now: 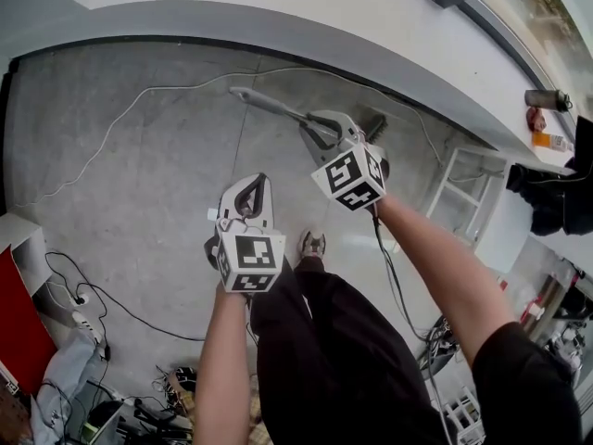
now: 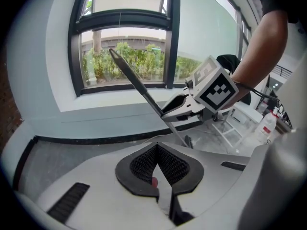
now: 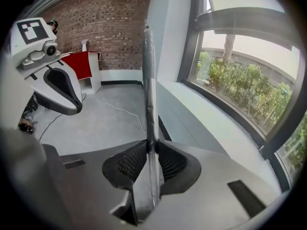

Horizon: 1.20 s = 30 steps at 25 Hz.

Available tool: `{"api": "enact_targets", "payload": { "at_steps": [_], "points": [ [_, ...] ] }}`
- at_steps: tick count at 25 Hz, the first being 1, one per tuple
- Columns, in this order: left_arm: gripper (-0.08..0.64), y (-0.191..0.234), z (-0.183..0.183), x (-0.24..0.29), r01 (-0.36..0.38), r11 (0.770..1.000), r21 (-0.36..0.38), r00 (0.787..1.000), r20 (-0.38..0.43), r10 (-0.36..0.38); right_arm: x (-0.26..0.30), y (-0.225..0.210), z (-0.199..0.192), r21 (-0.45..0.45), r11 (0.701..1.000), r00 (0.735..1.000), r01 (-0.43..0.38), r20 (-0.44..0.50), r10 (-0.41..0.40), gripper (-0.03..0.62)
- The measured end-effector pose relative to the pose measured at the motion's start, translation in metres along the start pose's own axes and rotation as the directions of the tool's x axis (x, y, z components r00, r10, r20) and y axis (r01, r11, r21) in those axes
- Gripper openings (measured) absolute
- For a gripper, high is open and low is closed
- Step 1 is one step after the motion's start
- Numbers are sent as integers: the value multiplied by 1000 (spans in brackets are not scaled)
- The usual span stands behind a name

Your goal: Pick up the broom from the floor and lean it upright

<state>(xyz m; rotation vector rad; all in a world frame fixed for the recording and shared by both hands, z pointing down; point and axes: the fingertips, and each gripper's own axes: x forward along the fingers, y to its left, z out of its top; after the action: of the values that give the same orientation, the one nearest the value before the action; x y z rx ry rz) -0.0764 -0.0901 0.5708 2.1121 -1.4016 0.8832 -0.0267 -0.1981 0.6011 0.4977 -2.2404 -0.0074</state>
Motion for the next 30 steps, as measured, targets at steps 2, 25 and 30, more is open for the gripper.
{"api": "enact_targets", "payload": {
  "at_steps": [2, 25, 30],
  "points": [
    [6, -9, 1, -3, -2, 1000, -6, 1000, 8, 2, -10, 0, -3, 1, 1000, 1000, 9, 14, -9, 73],
    [6, -85, 10, -36, -4, 998, 58, 999, 53, 1, -121, -43, -37, 292, 894, 918, 340, 101, -382, 73],
    [6, -92, 1, -42, 17, 996, 83, 999, 50, -21, -139, -41, -42, 376, 826, 871, 419, 89, -483, 74]
  ]
}}
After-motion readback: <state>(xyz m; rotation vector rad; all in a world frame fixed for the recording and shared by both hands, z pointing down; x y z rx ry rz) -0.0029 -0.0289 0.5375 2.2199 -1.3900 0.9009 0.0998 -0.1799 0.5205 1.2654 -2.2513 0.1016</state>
